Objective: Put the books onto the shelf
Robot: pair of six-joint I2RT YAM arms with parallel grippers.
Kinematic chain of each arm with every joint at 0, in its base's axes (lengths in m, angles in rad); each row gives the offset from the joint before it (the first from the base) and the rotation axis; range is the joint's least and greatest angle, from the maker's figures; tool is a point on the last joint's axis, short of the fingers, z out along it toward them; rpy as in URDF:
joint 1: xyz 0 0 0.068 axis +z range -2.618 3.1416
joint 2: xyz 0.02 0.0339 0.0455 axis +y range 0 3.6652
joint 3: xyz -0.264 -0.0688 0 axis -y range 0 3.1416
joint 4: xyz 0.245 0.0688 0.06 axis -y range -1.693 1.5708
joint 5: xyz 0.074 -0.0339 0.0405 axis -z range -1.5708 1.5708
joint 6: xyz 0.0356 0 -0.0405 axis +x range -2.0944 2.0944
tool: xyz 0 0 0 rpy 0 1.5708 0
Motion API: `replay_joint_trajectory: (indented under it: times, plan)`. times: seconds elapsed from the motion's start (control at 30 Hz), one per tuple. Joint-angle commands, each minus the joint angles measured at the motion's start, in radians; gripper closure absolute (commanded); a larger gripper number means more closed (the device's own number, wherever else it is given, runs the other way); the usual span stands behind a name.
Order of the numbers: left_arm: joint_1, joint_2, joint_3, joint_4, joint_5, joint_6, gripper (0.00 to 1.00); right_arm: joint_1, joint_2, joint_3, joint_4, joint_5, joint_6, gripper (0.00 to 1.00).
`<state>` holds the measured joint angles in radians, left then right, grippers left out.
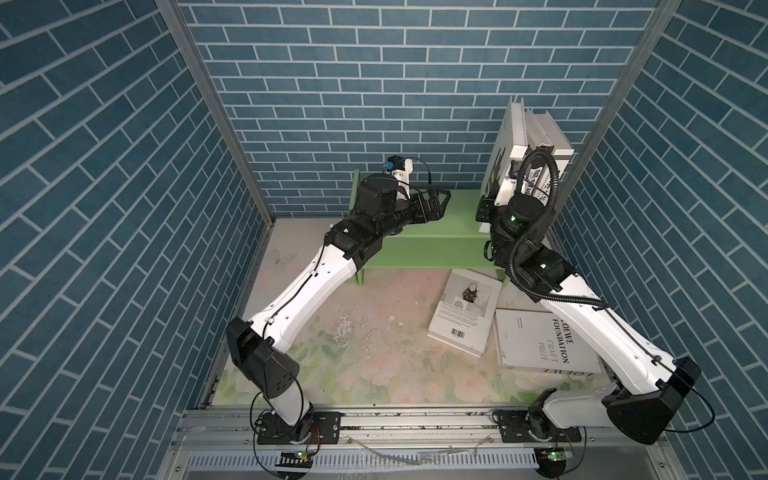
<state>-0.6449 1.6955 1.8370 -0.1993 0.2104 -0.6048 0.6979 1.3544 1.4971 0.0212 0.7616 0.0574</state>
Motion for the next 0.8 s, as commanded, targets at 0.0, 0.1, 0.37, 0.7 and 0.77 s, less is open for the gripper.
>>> replay_joint_trajectory:
  times: [0.0, 0.1, 0.37, 0.7, 0.77]
  plan:
    - [-0.002, 0.065, 0.052, 0.091, 0.038, 0.022, 0.00, -0.021, -0.004, -0.005, 0.016, -0.026, 0.057, 0.76]
    - [-0.004, 0.134, 0.091, 0.127, 0.068, -0.003, 0.00, -0.050, -0.015, -0.052, 0.052, -0.108, 0.052, 0.75]
    - [-0.006, 0.245, 0.171, 0.168, 0.115, -0.040, 0.00, -0.105, -0.018, -0.065, 0.017, -0.219, 0.027, 0.74]
    - [-0.027, 0.334, 0.249, 0.179, 0.153, -0.071, 0.01, -0.158, -0.009, -0.069, -0.006, -0.270, 0.033, 0.66]
    - [-0.029, 0.352, 0.268, 0.179, 0.156, -0.082, 0.00, -0.159, -0.006, -0.059, -0.016, -0.264, 0.035, 0.62]
